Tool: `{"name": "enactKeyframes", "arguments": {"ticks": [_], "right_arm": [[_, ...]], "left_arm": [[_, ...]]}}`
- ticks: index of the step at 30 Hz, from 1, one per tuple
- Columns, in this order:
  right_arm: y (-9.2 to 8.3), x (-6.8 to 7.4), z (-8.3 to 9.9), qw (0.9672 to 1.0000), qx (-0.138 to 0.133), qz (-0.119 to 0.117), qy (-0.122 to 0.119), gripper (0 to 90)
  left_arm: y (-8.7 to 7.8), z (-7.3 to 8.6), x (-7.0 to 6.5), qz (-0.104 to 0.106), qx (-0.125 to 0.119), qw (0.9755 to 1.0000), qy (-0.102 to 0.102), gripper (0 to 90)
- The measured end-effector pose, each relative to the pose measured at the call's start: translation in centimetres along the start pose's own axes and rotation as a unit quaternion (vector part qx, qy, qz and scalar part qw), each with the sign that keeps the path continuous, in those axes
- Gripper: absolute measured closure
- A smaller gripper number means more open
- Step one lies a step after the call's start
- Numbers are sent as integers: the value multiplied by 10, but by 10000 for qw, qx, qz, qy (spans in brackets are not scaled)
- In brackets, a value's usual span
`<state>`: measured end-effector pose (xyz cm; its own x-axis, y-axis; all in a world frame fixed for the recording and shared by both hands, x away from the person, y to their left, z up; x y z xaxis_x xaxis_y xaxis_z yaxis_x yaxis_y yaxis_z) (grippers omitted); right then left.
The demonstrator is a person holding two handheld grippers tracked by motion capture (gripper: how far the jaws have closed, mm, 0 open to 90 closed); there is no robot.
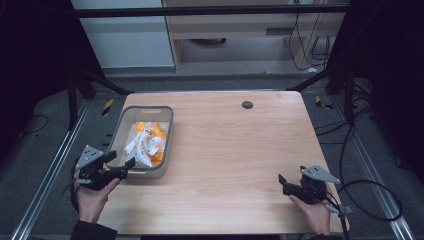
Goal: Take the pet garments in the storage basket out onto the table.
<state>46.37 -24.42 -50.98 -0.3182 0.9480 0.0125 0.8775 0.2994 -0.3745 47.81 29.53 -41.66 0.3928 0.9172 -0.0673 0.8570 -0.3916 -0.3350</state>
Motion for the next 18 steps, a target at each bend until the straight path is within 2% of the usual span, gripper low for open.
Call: {"name": "enactKeyframes", "arguments": {"ticks": [8,18], "right_arm": [[2,2,0,10000,-7,-63,-52,150],[1,3,-2,9999,-63,-67,-42,150]], "left_arm": [[16,-21,7,-69,86,9999,72,234],[36,-26,11,-61,336,9993,133,221]]}}
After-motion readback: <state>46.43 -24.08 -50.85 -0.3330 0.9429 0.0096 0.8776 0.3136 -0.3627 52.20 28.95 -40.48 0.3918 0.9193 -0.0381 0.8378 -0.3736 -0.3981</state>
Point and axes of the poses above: each handheld gripper's, and its own axes: y roughly forward along the jaws, z roughly out of its underside, x roughly to its left, the point moved 6 cm from there along y, roughly forward along the jaws, and after that the axes turned 8 degrees about -x, right-handed, at the moved point
